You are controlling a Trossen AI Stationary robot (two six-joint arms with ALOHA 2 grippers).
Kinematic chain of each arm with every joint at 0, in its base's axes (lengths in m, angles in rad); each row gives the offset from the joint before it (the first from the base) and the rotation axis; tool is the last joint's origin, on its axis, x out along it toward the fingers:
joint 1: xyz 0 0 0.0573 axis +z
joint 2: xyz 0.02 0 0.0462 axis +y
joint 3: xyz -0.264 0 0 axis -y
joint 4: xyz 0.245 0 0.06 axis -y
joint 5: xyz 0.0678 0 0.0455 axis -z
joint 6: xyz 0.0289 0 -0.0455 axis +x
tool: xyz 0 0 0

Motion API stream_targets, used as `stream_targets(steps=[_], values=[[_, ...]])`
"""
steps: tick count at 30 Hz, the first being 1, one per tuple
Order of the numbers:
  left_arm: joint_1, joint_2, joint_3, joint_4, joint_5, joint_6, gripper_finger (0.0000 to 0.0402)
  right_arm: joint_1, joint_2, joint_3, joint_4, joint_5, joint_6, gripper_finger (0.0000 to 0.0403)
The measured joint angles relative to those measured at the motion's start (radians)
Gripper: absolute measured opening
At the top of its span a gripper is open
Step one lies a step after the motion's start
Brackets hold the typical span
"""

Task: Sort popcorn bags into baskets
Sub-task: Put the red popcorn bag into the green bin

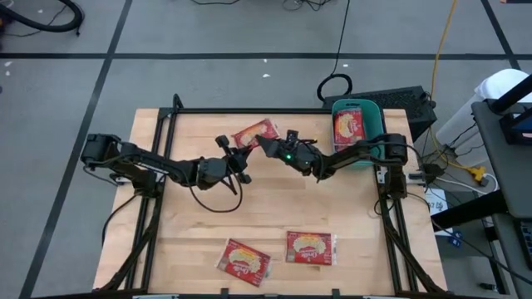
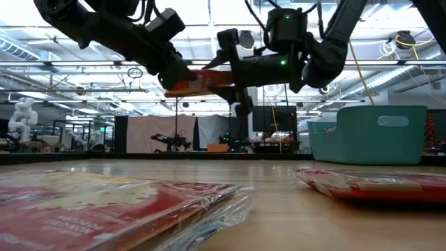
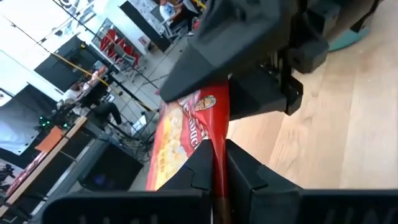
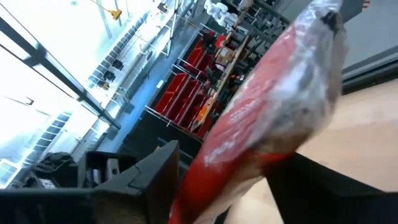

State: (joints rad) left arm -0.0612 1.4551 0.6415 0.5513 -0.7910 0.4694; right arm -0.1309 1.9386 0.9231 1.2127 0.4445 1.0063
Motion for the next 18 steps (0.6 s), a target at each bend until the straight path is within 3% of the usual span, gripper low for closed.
stream_targets(steps=[4,9,13,18], values=[[0.0,0.0,0.0,-0.019,0.003,-0.017,0.0023,-0.006,0.009,0.006,-0.02,-0.004,0.006,0.0174],[0.002,0.0,0.0,-0.034,0.048,-0.055,0.0061,-0.017,0.007,0.007,-0.035,-0.038,-0.055,0.0106],[0.001,0.0,0.0,-0.045,0.136,-0.139,0.0103,-0.054,0.001,0.007,-0.043,-0.171,-0.106,0.0062],[-0.018,-0.002,0.0,-0.068,0.168,-0.273,0.0156,-0.128,-0.025,0.007,-0.075,-0.42,-0.13,0.0031]])
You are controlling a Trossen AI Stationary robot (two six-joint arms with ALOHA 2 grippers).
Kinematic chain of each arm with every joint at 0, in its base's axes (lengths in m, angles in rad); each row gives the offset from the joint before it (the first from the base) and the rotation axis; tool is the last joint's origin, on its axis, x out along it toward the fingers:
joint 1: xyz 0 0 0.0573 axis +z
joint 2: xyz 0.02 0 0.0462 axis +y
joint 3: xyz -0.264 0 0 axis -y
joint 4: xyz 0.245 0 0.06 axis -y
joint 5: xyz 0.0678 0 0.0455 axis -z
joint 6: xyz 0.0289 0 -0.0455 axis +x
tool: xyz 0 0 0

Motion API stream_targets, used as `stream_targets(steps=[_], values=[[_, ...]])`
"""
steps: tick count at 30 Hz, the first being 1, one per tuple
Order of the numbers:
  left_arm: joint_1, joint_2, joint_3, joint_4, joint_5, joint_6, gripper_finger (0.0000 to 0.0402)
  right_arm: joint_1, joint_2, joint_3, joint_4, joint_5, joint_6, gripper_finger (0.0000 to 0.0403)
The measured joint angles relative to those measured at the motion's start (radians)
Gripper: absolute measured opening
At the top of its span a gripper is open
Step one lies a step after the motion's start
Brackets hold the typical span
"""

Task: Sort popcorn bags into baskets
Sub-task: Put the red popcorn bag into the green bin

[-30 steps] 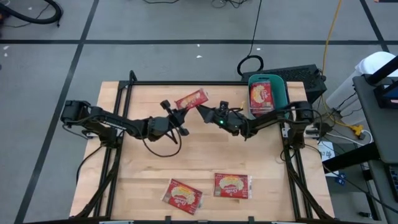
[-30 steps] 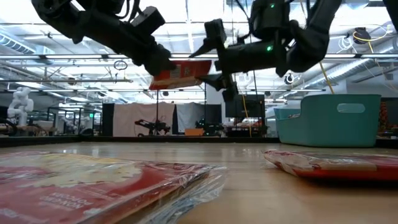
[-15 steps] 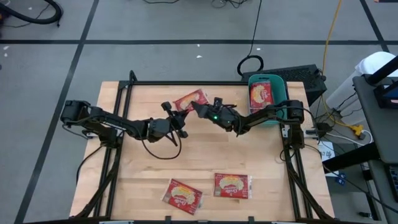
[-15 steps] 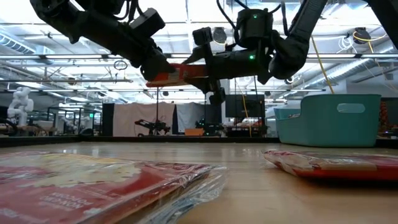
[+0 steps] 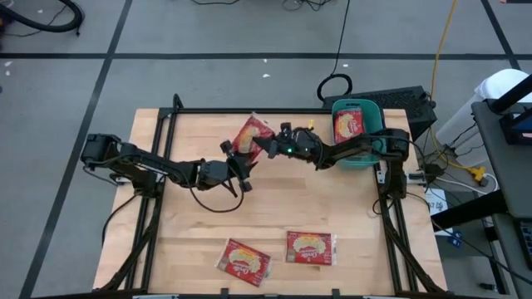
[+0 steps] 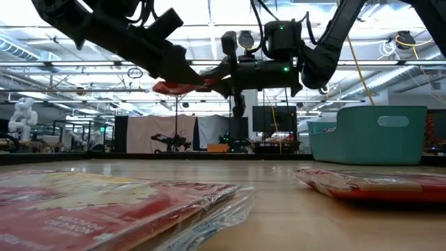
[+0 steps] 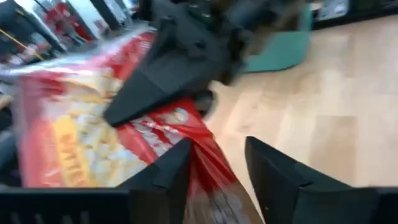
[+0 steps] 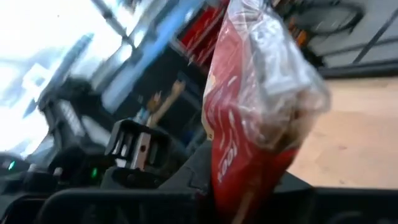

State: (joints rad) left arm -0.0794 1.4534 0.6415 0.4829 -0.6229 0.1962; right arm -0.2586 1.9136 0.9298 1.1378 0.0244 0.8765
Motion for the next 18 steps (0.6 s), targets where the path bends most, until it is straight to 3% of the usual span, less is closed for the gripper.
stream_targets(steps=[5,13,18], values=[[-0.016,-0.052,0.0,-0.052,0.132,-0.086,0.019,-0.095,-0.128,0.0,-0.269,-0.201,-0.07,0.0029],[0.022,-0.112,0.002,-0.219,0.189,-0.145,0.0185,-0.238,-0.499,0.0,-0.994,-0.214,-0.355,0.0032],[0.064,-0.113,0.001,-0.26,0.211,-0.189,0.0163,-0.366,-0.724,0.0,-1.271,-0.285,-0.434,0.003]])
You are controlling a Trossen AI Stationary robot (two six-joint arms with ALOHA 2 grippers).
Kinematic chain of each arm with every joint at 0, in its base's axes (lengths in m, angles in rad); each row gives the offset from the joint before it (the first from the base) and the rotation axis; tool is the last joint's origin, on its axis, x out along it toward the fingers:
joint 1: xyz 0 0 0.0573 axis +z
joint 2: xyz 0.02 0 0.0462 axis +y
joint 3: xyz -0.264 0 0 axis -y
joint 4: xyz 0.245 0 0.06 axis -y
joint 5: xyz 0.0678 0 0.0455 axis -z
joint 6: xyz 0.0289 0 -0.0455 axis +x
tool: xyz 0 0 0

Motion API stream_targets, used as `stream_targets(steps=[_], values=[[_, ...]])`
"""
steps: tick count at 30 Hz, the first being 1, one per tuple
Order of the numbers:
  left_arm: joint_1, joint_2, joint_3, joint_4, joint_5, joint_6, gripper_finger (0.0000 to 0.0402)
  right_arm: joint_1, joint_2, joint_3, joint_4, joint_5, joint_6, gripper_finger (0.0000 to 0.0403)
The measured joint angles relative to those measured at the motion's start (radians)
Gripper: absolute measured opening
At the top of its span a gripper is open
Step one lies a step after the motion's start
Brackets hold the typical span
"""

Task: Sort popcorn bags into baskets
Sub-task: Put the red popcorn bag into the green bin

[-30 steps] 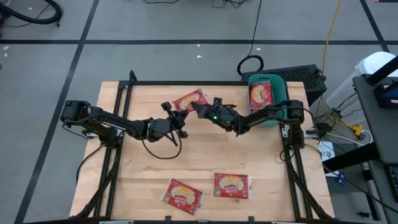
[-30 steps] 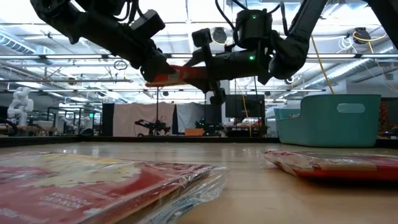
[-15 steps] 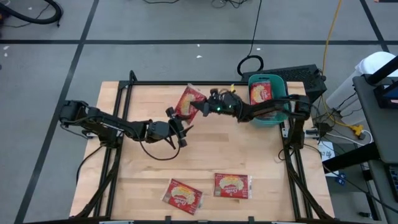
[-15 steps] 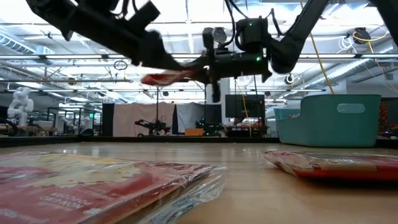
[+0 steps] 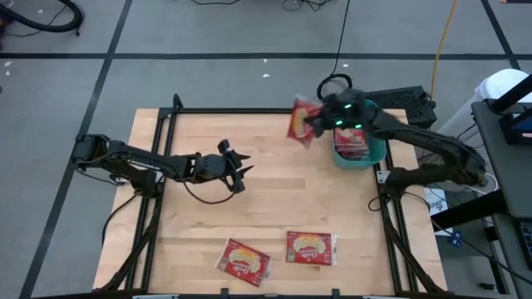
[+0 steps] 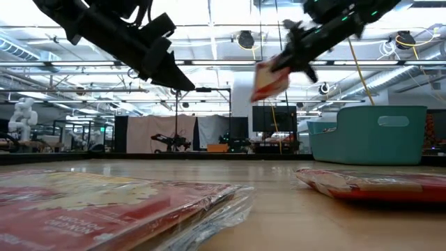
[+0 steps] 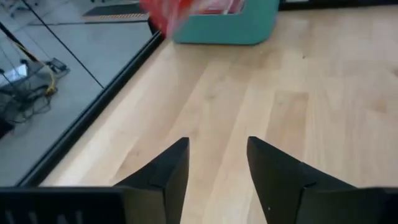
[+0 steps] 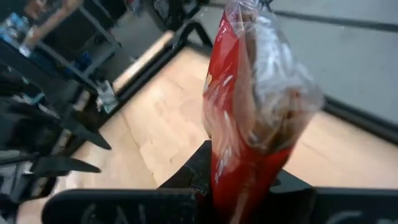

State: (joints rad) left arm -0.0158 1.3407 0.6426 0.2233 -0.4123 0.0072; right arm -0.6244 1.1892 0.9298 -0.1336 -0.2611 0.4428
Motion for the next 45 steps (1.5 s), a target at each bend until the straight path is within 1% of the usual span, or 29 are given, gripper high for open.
stream_targets(steps=[3,5,7,9,12,15,16,19,21,25,34,38,45], values=[[0.008,0.0,0.0,0.016,0.024,-0.017,0.0153,-0.097,-0.118,0.0,-0.109,-0.071,-0.05,0.003],[0.007,0.0,0.0,0.027,0.035,-0.017,0.0148,-0.175,-0.18,0.0,-0.192,-0.156,-0.107,0.003],[0.007,0.0,0.0,0.043,0.056,-0.008,0.0145,-0.256,-0.222,0.016,-0.296,-0.219,-0.155,0.003],[0.007,0.0,0.0,0.053,0.067,0.011,0.0142,-0.322,-0.241,0.045,-0.415,-0.238,-0.221,0.003],[0.008,0.0,0.0,0.082,0.069,0.029,0.0141,-0.392,-0.244,0.082,-0.587,-0.199,-0.322,0.003],[0.008,0.0,0.0,0.101,0.073,0.036,0.014,-0.447,-0.243,0.096,-0.695,-0.156,-0.404,0.003],[0.008,0.0,0.0,0.104,0.074,0.038,0.014,-0.466,-0.243,0.097,-0.728,-0.129,-0.424,0.003],[0.008,0.0,0.0,0.114,0.075,0.058,0.014,-0.508,-0.241,0.097,-0.812,0.001,-0.47,0.003],[0.009,0.0,-0.001,0.123,0.075,0.073,0.014,-0.515,-0.238,0.097,-0.835,0.014,-0.505,0.0033],[0.026,0.0,-0.001,0.142,0.083,0.084,0.014,-0.513,-0.229,0.097,-0.836,0.002,-0.507,0.0036],[0.055,0.0,-0.001,0.14,0.142,0.059,0.0141,-0.484,-0.214,0.097,-0.861,0.084,-0.53,0.0047],[0.055,0.0,-0.001,0.14,0.147,0.057,0.0141,-0.454,-0.199,0.097,-0.873,0.15,-0.531,0.0069],[0.055,0.0,-0.001,0.14,0.147,0.054,0.0141,-0.392,-0.168,0.096,-0.898,0.27,-0.534,0.0126]])
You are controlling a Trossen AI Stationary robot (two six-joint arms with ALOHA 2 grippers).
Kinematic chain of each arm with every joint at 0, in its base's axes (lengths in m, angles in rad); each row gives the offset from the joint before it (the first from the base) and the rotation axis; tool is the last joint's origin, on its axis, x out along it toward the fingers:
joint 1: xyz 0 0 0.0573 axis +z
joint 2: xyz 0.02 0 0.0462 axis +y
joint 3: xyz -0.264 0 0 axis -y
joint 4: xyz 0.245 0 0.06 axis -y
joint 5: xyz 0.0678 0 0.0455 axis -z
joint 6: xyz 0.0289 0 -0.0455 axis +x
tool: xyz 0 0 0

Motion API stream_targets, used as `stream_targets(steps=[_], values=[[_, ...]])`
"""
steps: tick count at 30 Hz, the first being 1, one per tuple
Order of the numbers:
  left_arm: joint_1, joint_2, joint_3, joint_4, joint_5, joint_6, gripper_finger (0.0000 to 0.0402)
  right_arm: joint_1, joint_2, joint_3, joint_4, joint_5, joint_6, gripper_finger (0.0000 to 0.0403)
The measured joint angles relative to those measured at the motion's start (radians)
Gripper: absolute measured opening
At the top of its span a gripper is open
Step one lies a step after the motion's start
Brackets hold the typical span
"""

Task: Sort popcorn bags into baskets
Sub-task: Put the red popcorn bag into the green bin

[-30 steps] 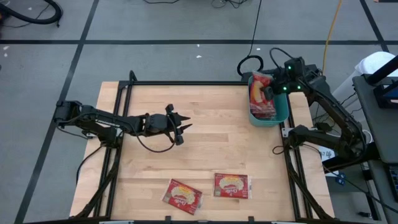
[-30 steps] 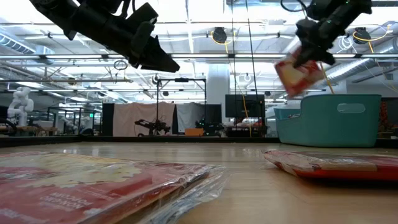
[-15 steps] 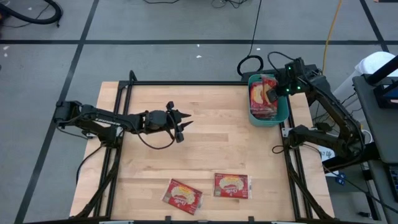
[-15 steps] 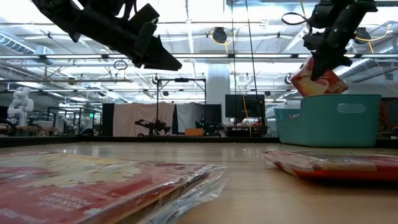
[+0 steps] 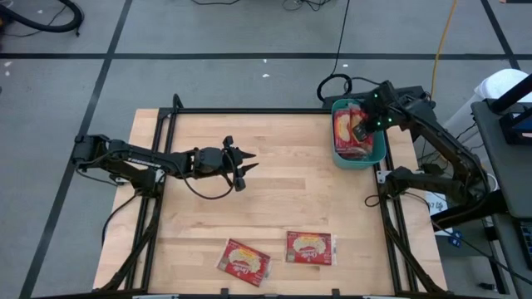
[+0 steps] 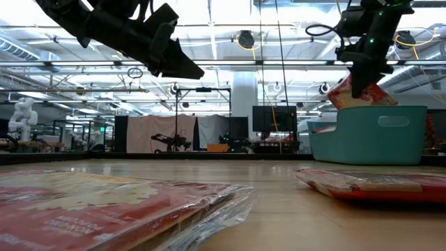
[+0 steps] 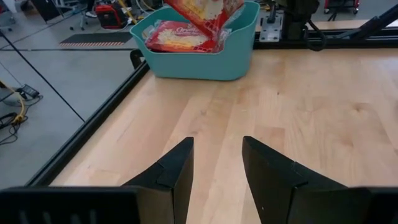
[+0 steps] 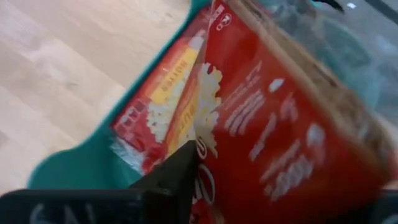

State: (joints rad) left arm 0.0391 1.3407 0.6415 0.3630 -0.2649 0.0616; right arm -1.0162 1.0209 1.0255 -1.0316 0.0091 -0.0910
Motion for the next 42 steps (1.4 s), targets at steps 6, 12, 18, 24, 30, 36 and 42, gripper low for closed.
stream_targets(steps=[6,12,18,24,30,36,42], values=[[0.0,0.0,0.0,0.0,0.0,0.0,0.0141,0.05,0.015,-0.021,0.006,0.116,0.008,0.0157],[0.0,0.0,0.0,0.0,-0.001,0.003,0.0141,0.114,0.016,-0.079,0.048,0.261,0.011,0.0167],[0.0,0.0,0.0,0.0,-0.001,0.004,0.014,0.166,0.016,-0.138,0.086,0.399,-0.016,0.0167],[0.0,0.0,0.0,0.001,0.003,0.004,0.0141,0.186,0.009,-0.145,0.146,0.463,-0.015,0.0167],[0.0,0.0,0.0,0.0,0.003,0.004,0.014,0.209,-0.037,-0.145,0.207,0.459,0.006,0.0167],[0.0,0.0,0.0,0.0,0.004,0.004,0.0141,0.227,-0.075,-0.145,0.171,0.286,0.105,0.0161],[0.0,0.0,0.0,-0.001,0.005,0.007,0.014,0.234,-0.065,-0.145,0.131,0.044,0.262,0.0101]])
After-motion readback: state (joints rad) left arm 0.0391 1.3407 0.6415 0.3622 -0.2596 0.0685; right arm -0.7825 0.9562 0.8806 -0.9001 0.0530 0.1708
